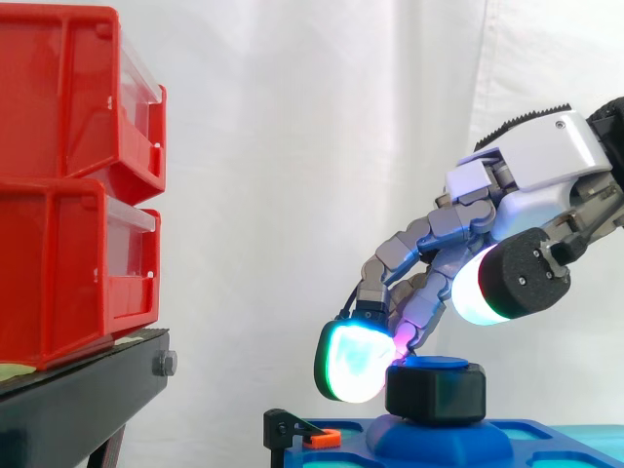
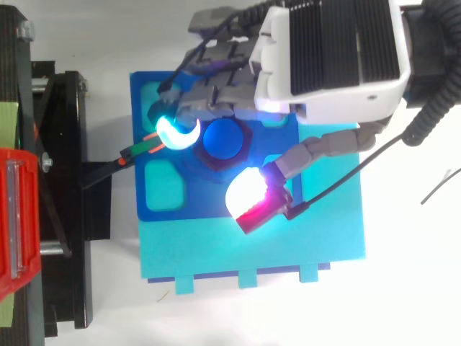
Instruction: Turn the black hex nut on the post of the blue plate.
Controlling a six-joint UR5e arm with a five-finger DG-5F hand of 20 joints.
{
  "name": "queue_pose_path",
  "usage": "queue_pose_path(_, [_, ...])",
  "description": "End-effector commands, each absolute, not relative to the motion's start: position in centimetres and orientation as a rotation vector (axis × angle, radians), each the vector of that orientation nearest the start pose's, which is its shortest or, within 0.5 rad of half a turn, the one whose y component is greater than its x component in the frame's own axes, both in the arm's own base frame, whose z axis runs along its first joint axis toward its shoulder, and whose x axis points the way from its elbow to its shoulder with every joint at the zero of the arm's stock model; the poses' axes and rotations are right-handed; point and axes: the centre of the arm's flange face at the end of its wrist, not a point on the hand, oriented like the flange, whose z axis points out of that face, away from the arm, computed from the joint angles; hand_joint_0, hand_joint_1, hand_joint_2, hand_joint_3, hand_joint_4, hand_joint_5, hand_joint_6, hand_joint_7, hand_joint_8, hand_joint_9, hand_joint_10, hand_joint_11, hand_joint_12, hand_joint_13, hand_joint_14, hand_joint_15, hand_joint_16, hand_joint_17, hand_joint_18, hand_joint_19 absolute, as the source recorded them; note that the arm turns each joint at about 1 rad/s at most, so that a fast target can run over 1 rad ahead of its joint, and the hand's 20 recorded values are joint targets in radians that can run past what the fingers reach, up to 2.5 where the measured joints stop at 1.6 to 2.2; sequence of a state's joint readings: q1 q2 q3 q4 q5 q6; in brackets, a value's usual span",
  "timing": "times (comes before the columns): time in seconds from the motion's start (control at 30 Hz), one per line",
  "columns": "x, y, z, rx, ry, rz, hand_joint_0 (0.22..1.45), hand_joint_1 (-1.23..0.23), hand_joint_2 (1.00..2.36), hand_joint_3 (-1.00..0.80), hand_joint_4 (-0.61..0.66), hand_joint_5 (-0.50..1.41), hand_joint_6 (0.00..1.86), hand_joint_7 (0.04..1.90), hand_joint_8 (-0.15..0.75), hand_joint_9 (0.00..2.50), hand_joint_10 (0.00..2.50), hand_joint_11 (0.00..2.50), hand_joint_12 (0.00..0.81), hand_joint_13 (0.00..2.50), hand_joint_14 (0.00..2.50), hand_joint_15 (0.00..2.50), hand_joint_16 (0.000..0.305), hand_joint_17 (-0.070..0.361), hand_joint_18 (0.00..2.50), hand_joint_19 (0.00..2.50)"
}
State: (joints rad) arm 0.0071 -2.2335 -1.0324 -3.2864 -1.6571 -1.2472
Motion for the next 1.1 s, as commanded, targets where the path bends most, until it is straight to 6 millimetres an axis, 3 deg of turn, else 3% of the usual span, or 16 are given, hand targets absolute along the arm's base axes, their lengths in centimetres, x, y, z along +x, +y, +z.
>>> queue_pose_path(0.0, [72.0,-12.5,32.7,0.23,1.833,0.311,0.52,-0.41,1.0,-0.5,0.29,-0.16,0.5,0.75,0.334,0.68,0.0,0.0,0.41,0.45,0.0,0.03,0.054,0.121,0.2,0.15])
queue_pose_path(0.47, [72.1,-14.0,33.2,0.211,1.787,0.348,0.52,-0.41,1.0,-0.5,0.29,-0.16,0.5,0.75,0.333,0.68,0.0,0.0,0.412,0.46,0.0,0.04,0.054,0.122,0.21,0.16])
queue_pose_path(0.67, [72.7,-13.3,34.5,0.212,1.762,0.365,0.52,-0.41,1.0,-0.5,0.28,-0.16,0.5,0.75,0.333,0.68,0.0,0.0,0.411,0.47,0.0,0.04,0.054,0.122,0.21,0.17])
queue_pose_path(1.07, [73.4,-11.5,34.4,0.223,1.74,0.345,0.52,-0.41,1.0,-0.5,0.28,-0.16,0.5,0.75,0.315,0.69,0.0,0.0,0.403,0.49,0.0,0.04,0.054,0.121,0.25,0.17])
